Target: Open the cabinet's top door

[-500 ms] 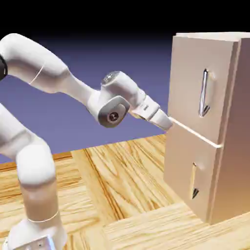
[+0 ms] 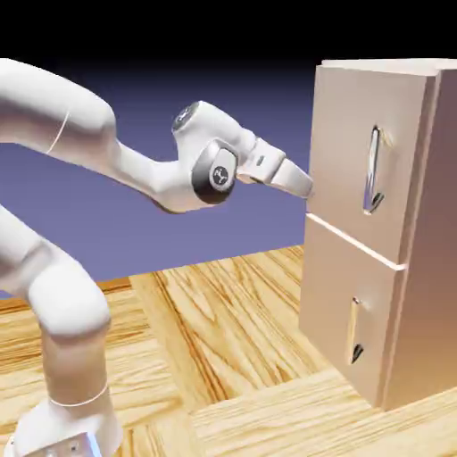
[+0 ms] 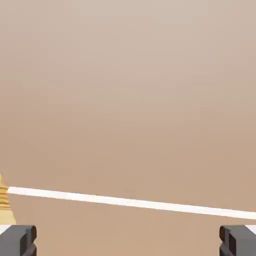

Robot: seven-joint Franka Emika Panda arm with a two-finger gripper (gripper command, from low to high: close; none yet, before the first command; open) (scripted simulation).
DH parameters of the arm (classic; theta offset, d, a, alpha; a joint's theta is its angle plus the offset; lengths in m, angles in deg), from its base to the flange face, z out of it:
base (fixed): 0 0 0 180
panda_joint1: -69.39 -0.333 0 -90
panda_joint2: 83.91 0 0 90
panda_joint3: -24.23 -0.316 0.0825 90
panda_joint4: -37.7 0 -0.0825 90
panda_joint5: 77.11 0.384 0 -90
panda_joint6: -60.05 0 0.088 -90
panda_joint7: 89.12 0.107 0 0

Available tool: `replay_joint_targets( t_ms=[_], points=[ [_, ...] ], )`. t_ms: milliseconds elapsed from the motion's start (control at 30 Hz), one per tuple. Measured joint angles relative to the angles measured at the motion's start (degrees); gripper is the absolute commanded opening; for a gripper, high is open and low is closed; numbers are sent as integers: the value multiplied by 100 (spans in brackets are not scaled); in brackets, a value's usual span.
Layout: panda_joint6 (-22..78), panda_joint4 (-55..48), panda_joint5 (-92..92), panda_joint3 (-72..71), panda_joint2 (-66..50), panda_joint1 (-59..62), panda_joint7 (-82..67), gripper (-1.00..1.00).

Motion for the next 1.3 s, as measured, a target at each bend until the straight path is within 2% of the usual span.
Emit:
replay_joint_targets(
  t_ms=[1300],
  points=[
    [305, -1620, -9718, 3499, 1297, -3031, 7254, 0]
  ],
)
